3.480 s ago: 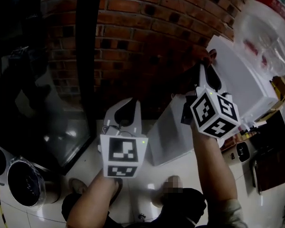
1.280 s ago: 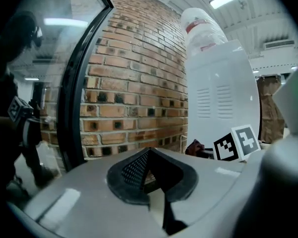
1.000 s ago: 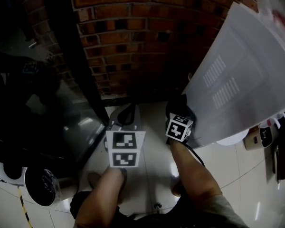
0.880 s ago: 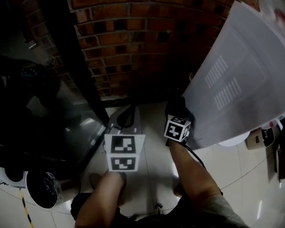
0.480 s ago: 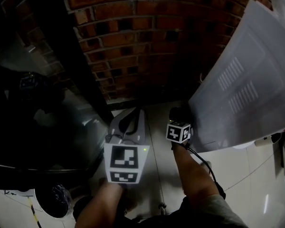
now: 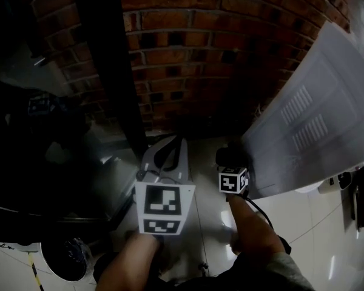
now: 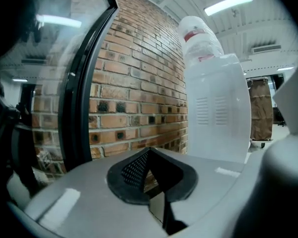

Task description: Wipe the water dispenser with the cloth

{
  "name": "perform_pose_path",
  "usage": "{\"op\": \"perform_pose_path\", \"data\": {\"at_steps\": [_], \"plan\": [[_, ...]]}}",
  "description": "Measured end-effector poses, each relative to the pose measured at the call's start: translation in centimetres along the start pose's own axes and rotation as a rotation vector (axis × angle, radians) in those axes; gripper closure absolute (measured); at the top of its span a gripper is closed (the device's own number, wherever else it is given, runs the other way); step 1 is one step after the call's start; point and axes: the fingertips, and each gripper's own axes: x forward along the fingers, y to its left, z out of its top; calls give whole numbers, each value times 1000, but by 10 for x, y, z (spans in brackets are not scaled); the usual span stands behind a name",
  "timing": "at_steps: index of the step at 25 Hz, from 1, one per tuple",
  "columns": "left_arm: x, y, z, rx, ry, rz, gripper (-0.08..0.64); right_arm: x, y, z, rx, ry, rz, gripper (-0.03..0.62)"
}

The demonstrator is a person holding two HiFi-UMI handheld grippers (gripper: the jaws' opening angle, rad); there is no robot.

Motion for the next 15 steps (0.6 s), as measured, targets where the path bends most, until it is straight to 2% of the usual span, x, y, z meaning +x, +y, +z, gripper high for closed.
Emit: {"op": "perform_pose_path", "data": {"at_steps": [4, 8, 12, 15], "plan": [[-13, -13, 23, -18, -56, -6, 560, -77, -12, 77, -69, -220, 66, 522], [-25, -45, 47, 27, -118, -34, 560, -185, -42, 161, -99, -436, 93, 522], [-32, -83, 71, 114, -178, -101, 560, -290, -97, 239, -169, -616, -8, 522], [-39, -96, 85, 111, -212, -121, 560, -354, -138, 291, -203, -711, -122, 522]]}}
